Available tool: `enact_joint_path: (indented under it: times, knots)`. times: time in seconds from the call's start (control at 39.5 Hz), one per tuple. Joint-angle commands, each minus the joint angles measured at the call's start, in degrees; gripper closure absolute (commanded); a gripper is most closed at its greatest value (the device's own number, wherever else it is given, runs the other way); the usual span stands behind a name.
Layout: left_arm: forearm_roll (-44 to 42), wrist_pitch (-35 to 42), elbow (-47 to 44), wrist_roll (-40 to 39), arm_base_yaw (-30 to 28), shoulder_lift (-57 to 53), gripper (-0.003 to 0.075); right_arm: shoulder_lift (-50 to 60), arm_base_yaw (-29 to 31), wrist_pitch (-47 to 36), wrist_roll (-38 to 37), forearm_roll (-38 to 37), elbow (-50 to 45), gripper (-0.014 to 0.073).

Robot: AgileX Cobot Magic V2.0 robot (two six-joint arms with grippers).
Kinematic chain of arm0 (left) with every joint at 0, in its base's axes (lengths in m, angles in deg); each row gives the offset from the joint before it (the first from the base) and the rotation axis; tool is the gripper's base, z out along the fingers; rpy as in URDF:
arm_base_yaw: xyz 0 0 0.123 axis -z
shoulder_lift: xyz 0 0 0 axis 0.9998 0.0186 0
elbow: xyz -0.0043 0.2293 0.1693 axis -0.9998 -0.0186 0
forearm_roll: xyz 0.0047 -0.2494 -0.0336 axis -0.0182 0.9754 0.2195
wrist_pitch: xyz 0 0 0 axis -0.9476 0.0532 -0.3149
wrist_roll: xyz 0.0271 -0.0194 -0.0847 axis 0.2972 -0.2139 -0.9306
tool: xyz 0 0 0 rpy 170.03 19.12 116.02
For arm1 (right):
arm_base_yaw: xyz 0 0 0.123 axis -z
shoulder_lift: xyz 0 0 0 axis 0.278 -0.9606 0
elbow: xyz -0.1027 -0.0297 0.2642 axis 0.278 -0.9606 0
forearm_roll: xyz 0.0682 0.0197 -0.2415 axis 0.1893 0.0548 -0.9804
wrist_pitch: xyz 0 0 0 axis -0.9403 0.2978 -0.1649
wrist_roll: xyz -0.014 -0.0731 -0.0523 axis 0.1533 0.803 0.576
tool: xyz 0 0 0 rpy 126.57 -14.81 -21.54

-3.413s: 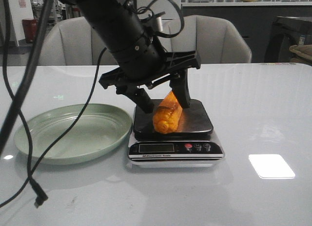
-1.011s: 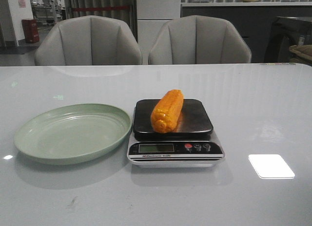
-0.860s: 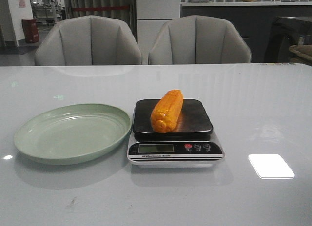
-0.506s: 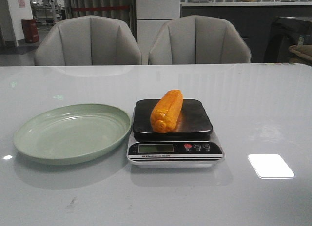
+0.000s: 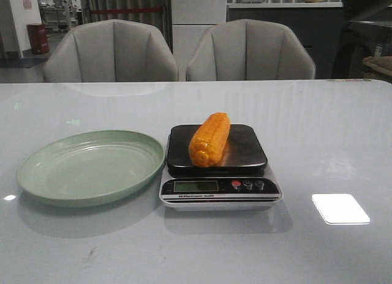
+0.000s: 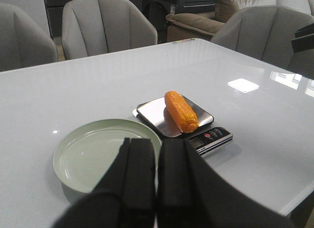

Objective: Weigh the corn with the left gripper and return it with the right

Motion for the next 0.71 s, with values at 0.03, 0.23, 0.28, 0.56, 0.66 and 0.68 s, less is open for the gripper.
enact_joint_path:
  times: [0.03,0.23,0.28,0.56,0.66,0.68]
  knots:
    - [-0.14,4.26,1.31,-0.05,0.34,0.73,0.0607,-2.58,-0.15,-8.93,-0.18,7.89,2.29,0.0036]
    - [-0.14,4.26,1.31,-0.05,0.34,0.73,0.0607,-12.49,-2.15,2.62,0.22,7.12,10.18,0.0039]
    - [-0.14,4.26,1.31,-0.05,0.34,0.73,0.0607,-15.80,-3.40,5.99,0.22,7.12,13.78,0.0039]
    - [-0.14,4.26,1.31,-0.05,0.34,0.73,0.0607,-34.17,-6.67,22.55,-6.09,6.73,33.25,0.0039]
    - [-0.14,4.26,1.31,-0.05,0.34,0.73,0.0607,-39.58,-6.67,27.77,-11.88,4.22,40.74,0.0039]
    - [-0.14,4.26,1.31,-0.05,0.34,0.73,0.0607,-40.68,-6.67,28.72,-13.79,3.08,42.17,0.0039]
